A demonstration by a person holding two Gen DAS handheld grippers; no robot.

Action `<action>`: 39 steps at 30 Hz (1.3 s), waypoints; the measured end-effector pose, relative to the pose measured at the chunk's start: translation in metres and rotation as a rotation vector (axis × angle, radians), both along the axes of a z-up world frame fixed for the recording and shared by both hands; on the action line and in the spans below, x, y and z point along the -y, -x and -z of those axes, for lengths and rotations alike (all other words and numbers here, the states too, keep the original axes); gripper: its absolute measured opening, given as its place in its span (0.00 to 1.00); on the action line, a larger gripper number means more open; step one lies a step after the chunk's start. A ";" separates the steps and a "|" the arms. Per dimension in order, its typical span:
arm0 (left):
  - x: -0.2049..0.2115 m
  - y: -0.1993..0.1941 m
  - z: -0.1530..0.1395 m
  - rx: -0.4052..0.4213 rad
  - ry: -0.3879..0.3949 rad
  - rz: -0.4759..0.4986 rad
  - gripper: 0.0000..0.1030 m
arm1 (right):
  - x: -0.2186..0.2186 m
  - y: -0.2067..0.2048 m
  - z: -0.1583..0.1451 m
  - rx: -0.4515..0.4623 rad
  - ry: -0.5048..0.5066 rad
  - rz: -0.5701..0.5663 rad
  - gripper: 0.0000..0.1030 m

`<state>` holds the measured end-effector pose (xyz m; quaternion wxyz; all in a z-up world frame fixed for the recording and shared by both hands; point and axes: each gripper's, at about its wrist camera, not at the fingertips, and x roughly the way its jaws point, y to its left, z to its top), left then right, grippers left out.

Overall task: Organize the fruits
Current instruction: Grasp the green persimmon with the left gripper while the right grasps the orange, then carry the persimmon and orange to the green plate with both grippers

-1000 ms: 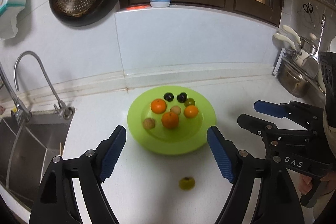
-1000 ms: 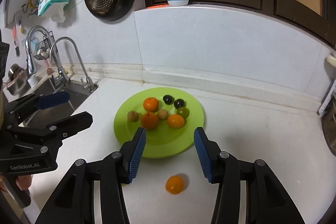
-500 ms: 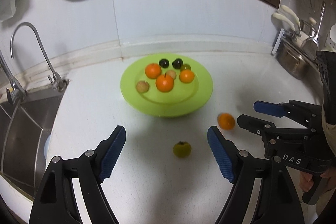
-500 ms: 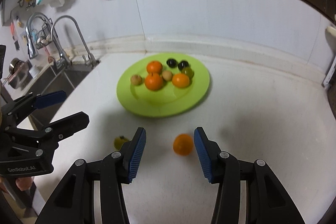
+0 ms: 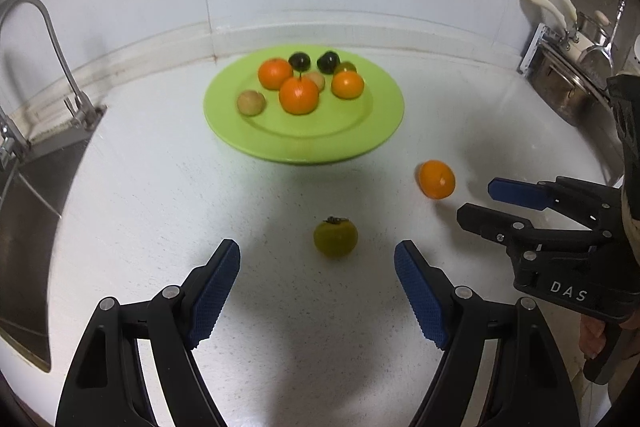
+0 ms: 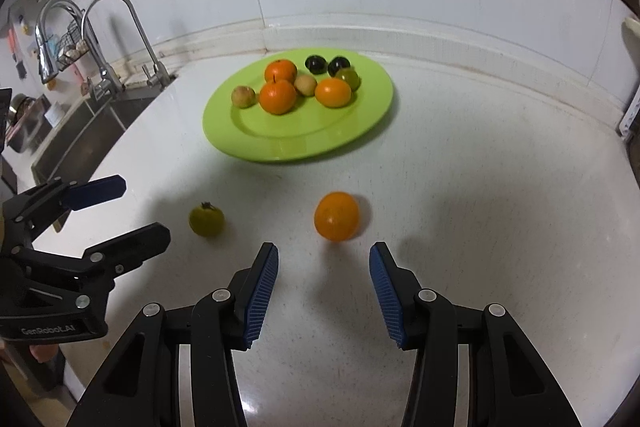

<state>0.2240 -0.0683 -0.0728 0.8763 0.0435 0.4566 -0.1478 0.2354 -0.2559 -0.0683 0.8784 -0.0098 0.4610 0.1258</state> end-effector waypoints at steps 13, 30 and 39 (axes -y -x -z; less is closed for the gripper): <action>0.010 -0.022 0.022 -0.074 0.023 0.002 0.55 | 0.004 -0.026 0.018 -0.042 -0.019 0.021 0.47; 0.013 -0.032 0.028 -0.093 0.073 0.020 0.28 | -0.003 -0.042 0.029 -0.038 -0.001 0.002 0.32; 0.011 -0.025 0.011 -0.038 0.078 0.045 0.28 | -0.008 -0.032 0.017 -0.021 -0.041 -0.003 0.32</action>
